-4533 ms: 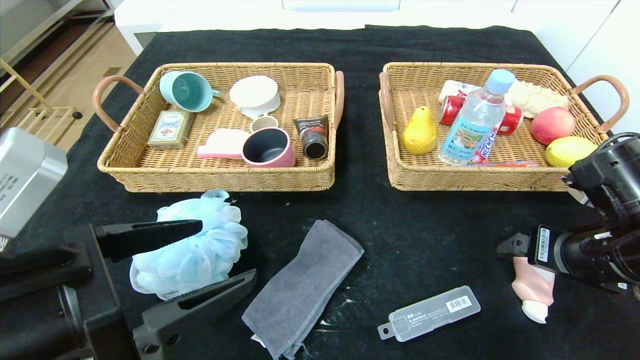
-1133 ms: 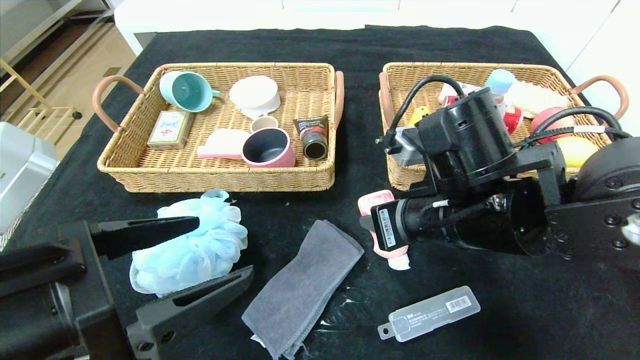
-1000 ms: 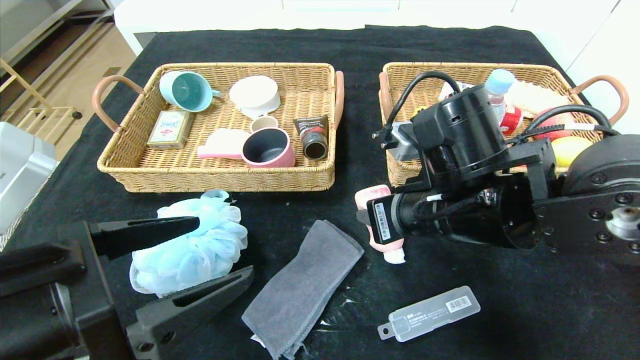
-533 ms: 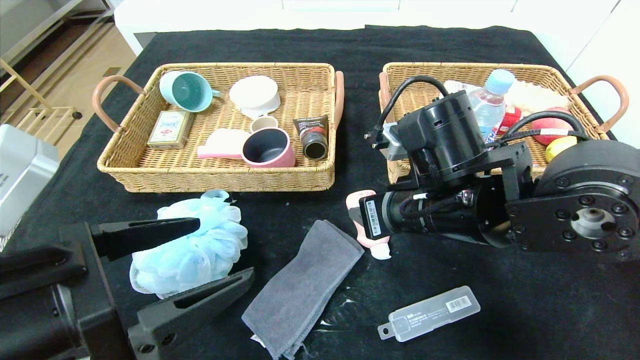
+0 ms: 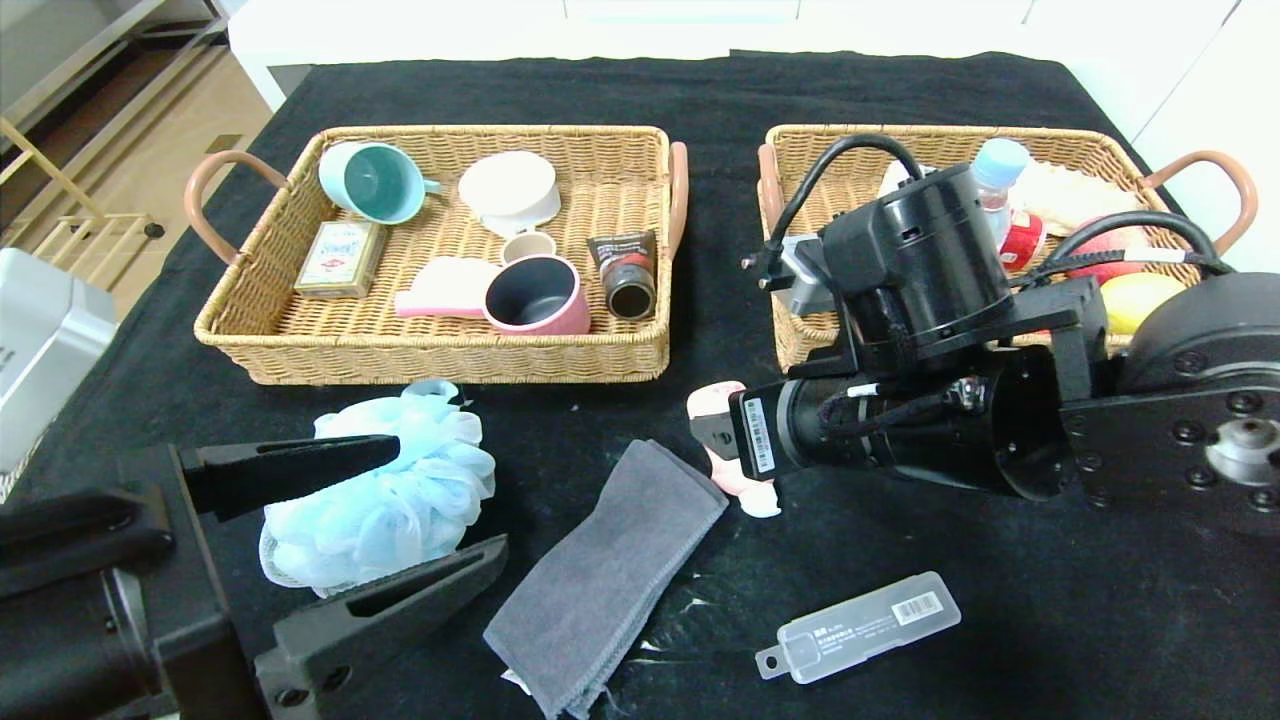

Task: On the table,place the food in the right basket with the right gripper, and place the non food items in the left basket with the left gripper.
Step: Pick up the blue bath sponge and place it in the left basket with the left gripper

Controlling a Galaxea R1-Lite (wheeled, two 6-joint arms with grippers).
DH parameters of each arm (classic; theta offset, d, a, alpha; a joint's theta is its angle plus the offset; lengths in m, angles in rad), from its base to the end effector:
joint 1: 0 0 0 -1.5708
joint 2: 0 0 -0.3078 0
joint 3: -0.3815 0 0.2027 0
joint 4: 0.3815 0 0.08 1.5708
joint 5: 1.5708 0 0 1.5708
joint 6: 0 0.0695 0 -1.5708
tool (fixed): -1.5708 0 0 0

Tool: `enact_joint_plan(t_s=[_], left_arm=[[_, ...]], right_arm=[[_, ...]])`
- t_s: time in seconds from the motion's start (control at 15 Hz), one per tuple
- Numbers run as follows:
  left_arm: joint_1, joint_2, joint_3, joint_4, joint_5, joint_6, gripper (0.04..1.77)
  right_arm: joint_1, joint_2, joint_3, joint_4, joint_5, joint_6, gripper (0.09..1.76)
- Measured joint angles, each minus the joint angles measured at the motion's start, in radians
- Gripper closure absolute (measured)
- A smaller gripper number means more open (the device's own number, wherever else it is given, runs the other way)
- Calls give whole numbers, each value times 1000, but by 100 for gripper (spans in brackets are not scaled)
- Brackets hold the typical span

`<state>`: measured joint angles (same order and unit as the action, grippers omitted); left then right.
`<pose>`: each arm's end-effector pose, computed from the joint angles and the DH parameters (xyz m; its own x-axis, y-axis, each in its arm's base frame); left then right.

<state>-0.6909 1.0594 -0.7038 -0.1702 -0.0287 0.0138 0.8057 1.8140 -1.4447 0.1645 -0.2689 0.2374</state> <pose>0.1520 -0.1283 0.2461 0.7389 -0.6482 -0.1843 0.6606 0.7507 0.0083 0.2927 0.2782 0.2264 0.7665 0.4146 -0.4905 -0.4390 0.8956 0.0711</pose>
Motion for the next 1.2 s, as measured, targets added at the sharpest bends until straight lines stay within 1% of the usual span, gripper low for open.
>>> enact_joint_plan(t_s=[0.13, 0.27, 0.4, 0.53, 0.8, 0.93, 1.07, 1.2], left_arm=[[1, -1, -2, 0, 0, 0, 9], [1, 0, -2, 1, 0, 0, 9], [1, 3, 0, 3, 2, 0, 9], [1, 7, -2, 3, 26, 1, 9], [1, 20, -3, 14, 45, 7, 9], [-2, 26, -2, 21, 60, 13, 9], [-3, 34, -5, 21, 104, 17, 9], [-3, 41, -11, 21, 136, 26, 9]], right_arm=[[5, -41, 58, -64, 6, -10, 29], [7, -91, 159, -177, 36, -60, 26], [9, -148, 281, -299, 89, -118, 23], [9, -216, 410, -417, 155, -169, 21], [-9, -325, 594, -538, 263, -205, 18], [-40, -359, 680, -616, 298, -250, 17], [-94, -381, 755, -722, 316, -283, 17], [-148, -404, 834, -804, 373, -287, 16]])
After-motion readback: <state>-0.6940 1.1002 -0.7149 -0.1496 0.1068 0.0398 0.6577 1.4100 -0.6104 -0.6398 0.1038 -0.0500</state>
